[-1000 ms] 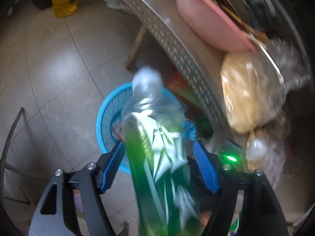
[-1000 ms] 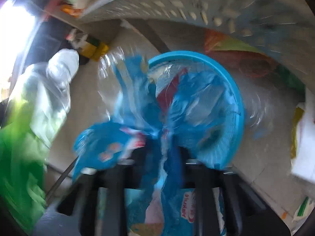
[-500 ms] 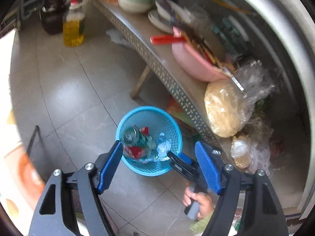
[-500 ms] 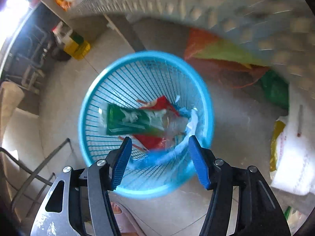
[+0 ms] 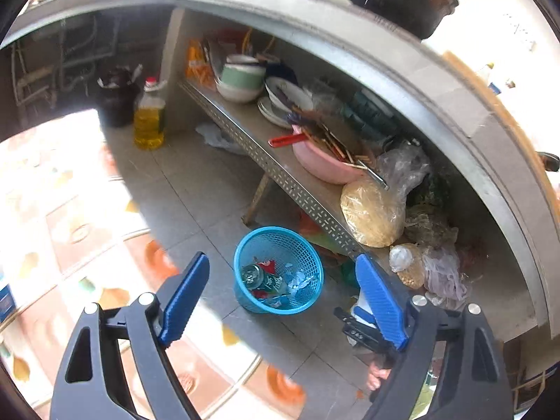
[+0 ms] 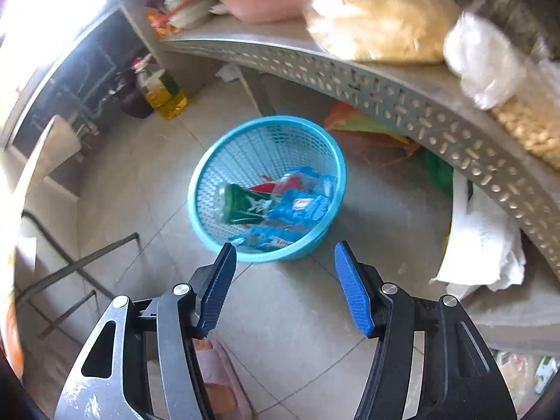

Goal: Collect trash
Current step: 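Bring both grippers back over the table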

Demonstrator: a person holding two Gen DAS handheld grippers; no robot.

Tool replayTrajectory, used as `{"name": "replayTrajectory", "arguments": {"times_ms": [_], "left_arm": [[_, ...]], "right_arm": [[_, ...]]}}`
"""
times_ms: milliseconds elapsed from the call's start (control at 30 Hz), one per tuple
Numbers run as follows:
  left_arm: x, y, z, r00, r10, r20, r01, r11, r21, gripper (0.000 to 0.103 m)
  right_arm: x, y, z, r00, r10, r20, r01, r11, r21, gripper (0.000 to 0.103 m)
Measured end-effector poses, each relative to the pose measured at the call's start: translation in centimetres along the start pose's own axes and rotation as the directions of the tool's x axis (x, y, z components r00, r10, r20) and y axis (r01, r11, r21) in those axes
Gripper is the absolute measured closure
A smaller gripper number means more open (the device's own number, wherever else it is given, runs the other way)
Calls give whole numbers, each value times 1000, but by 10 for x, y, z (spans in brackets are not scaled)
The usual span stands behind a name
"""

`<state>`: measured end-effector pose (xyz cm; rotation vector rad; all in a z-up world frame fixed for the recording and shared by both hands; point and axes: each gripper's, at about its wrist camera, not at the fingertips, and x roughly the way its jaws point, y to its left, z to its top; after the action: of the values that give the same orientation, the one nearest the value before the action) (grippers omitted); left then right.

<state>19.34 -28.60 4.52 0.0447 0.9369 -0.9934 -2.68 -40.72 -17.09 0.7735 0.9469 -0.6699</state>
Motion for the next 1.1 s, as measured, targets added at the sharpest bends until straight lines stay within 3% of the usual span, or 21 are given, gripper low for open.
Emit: {"name": "replayTrajectory", "arguments": {"times_ms": [133, 333, 533, 733, 1000, 1100], "left_arm": [[-42, 13, -26, 998, 35, 59, -36, 999, 9, 16], [-94, 42, -61, 987, 102, 127, -96, 994, -49, 11], [-139, 70, -98, 969, 159, 190, -138, 983, -117, 9], [-172, 88, -132, 941, 243, 235, -218, 968, -126, 6], [-203, 118, -172, 902, 356, 243, -319, 930, -181, 6], [-214, 130, -190, 879, 414, 237, -370, 905, -208, 6]], "right_arm": [[-29, 27, -3, 999, 24, 38, -21, 997, -76, 45], [-71, 74, 1, 990, 78, 121, -52, 977, -206, 29], [-115, 124, 3, 975, 126, 184, -54, 933, -357, 15], [-157, 167, 0, 953, 182, 241, -56, 891, -451, 8], [-177, 234, -20, 954, 196, 226, -34, 822, -568, 8], [-180, 261, -37, 950, 193, 246, 3, 782, -624, 8]]}}
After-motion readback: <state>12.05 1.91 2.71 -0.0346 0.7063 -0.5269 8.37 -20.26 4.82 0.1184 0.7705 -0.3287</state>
